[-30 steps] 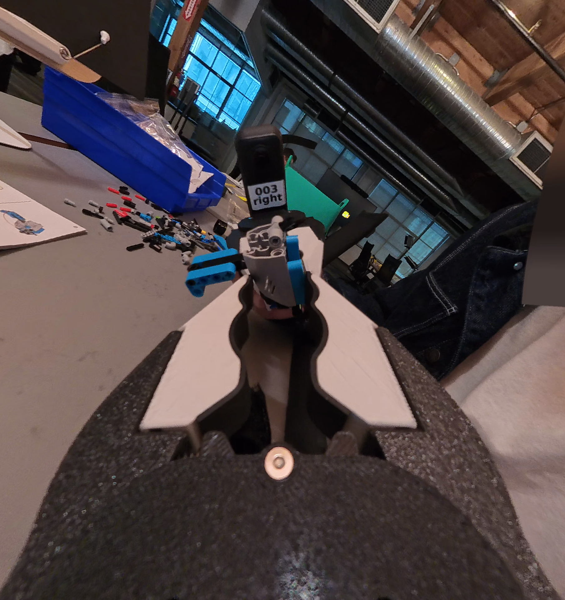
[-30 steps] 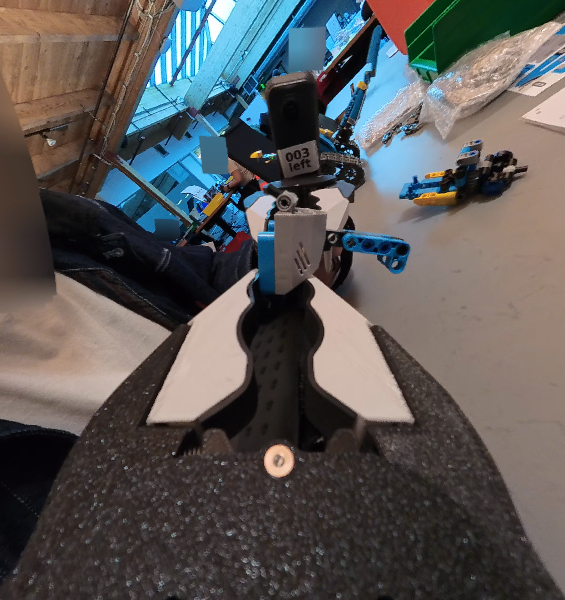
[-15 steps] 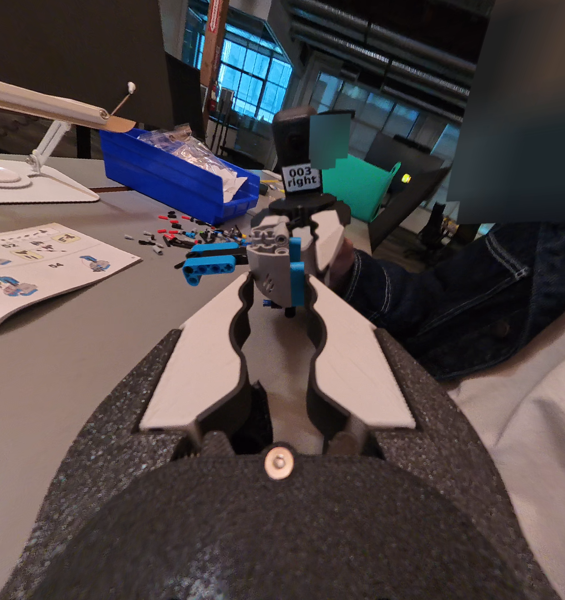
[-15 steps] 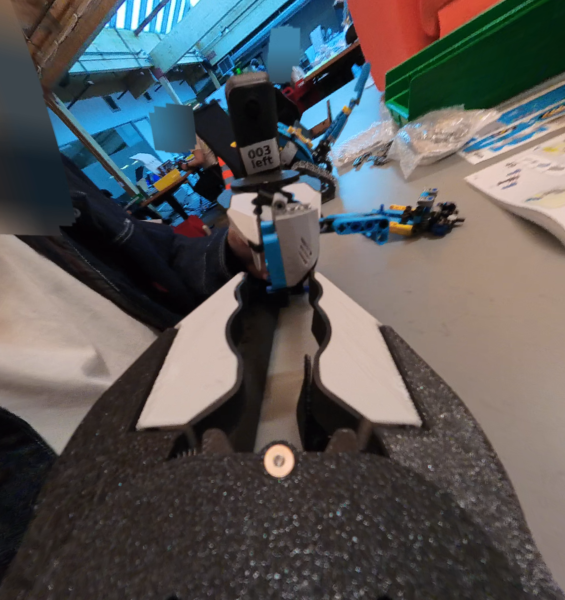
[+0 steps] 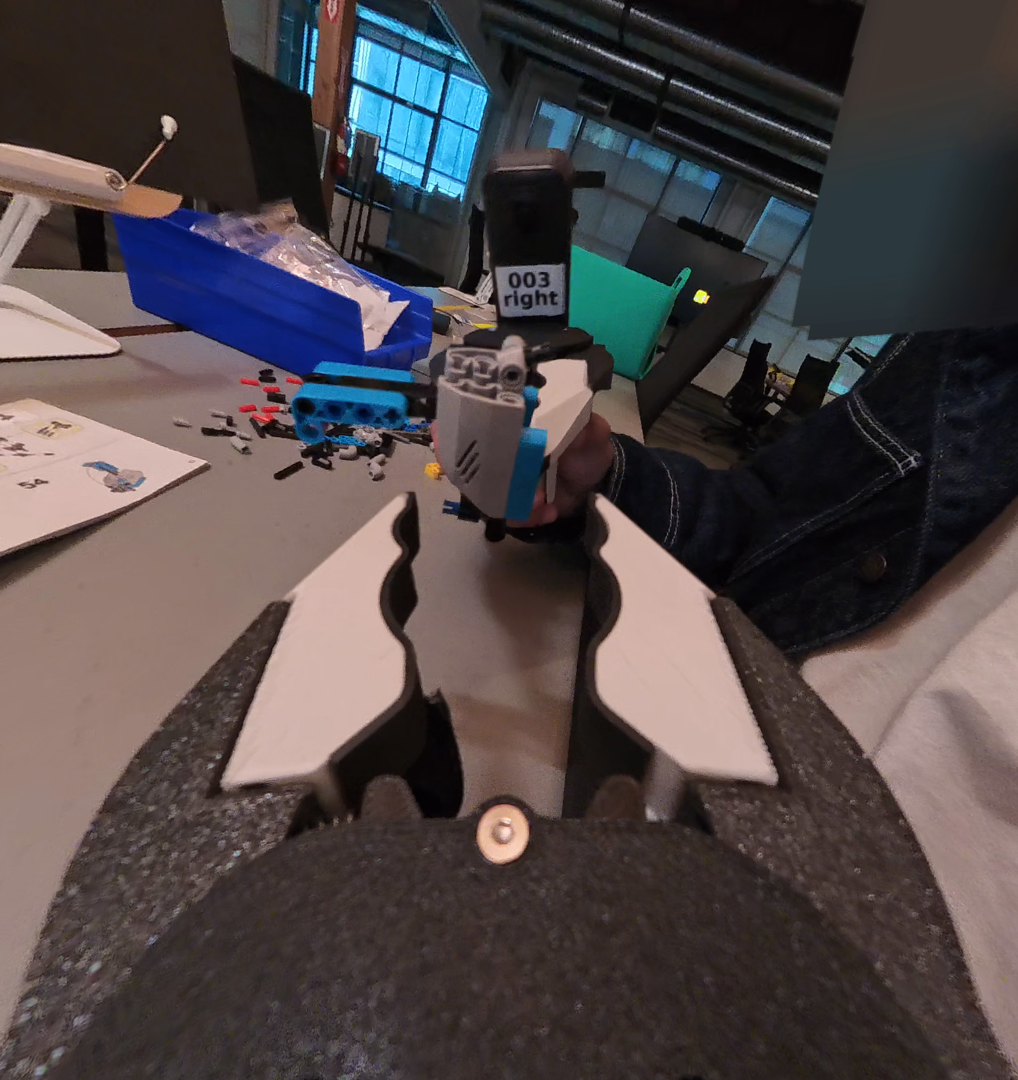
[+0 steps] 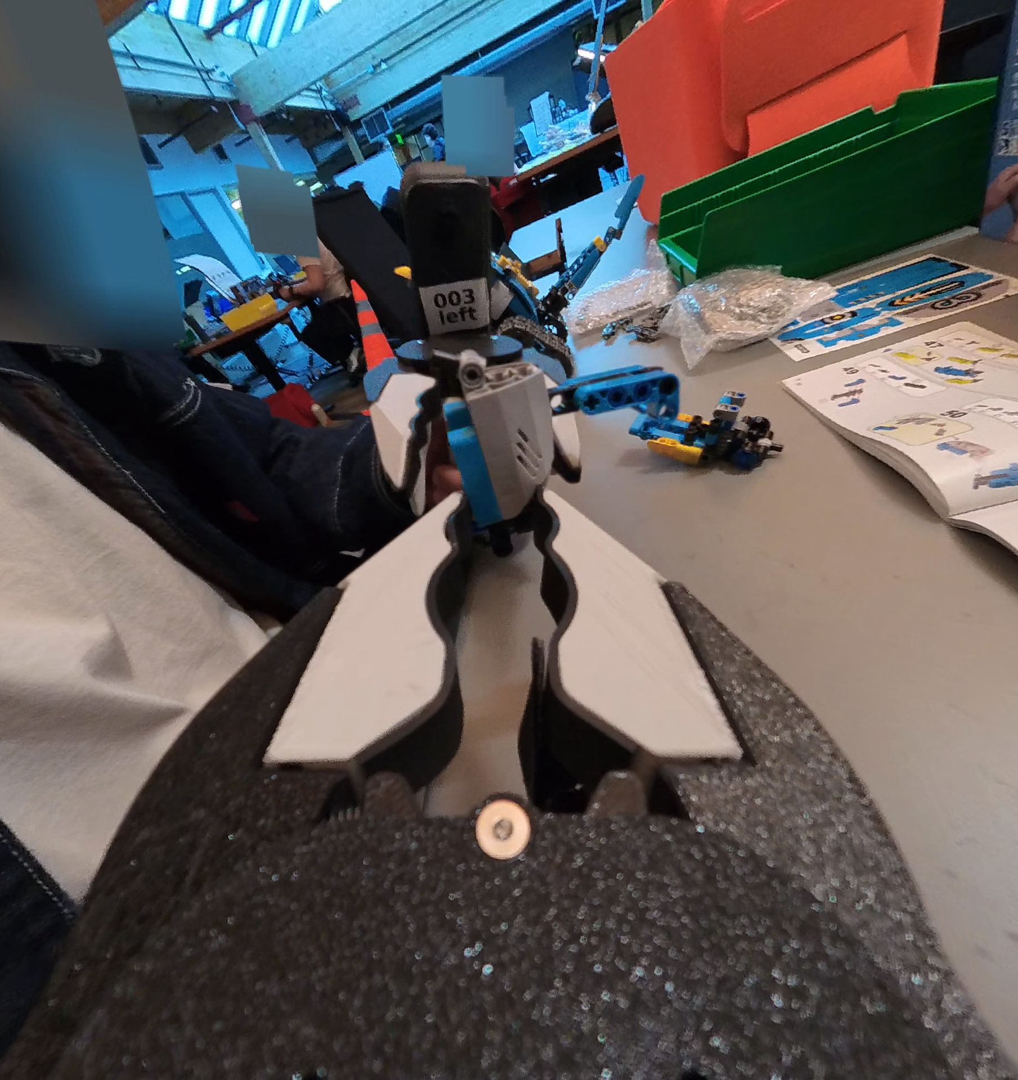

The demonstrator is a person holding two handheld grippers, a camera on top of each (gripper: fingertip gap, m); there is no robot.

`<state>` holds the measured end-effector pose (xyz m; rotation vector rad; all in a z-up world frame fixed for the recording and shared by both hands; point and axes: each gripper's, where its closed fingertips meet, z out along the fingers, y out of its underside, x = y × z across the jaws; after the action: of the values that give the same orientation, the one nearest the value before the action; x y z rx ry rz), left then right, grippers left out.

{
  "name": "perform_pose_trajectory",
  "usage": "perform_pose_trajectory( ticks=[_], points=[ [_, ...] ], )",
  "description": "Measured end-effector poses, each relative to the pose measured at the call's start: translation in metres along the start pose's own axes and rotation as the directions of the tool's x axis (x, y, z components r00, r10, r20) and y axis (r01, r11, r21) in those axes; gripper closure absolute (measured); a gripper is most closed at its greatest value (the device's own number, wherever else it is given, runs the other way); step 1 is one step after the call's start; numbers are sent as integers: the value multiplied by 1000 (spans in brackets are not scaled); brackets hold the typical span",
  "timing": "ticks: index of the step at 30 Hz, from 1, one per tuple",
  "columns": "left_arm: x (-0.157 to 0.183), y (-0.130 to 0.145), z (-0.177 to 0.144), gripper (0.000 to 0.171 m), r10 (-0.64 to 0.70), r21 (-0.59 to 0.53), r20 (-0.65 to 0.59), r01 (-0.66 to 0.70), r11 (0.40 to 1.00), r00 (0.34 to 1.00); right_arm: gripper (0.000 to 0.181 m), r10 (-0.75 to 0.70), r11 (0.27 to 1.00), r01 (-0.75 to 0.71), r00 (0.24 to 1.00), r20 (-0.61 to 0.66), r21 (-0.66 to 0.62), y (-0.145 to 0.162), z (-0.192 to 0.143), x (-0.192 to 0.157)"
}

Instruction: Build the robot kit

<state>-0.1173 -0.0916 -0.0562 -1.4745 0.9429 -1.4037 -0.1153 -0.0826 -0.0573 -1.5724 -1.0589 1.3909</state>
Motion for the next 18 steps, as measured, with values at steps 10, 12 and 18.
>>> perform_pose_trajectory(
  ticks=[10, 12, 18],
  points=[
    [6, -4, -2, 148, 96, 20, 16, -96, 995, 995, 162, 16, 999, -18, 999, 43, 30, -3, 7, -9],
    [8, -4, -2, 148, 107, 23, 9, -107, 994, 994, 162, 7, 999, -9, 999, 53, 34, -3, 7, -11],
    [14, -7, -4, 149, 119, 49, -22, -117, 992, 993, 161, 13, 998, -19, 995, 103, 59, -6, 8, -18]
  ],
)
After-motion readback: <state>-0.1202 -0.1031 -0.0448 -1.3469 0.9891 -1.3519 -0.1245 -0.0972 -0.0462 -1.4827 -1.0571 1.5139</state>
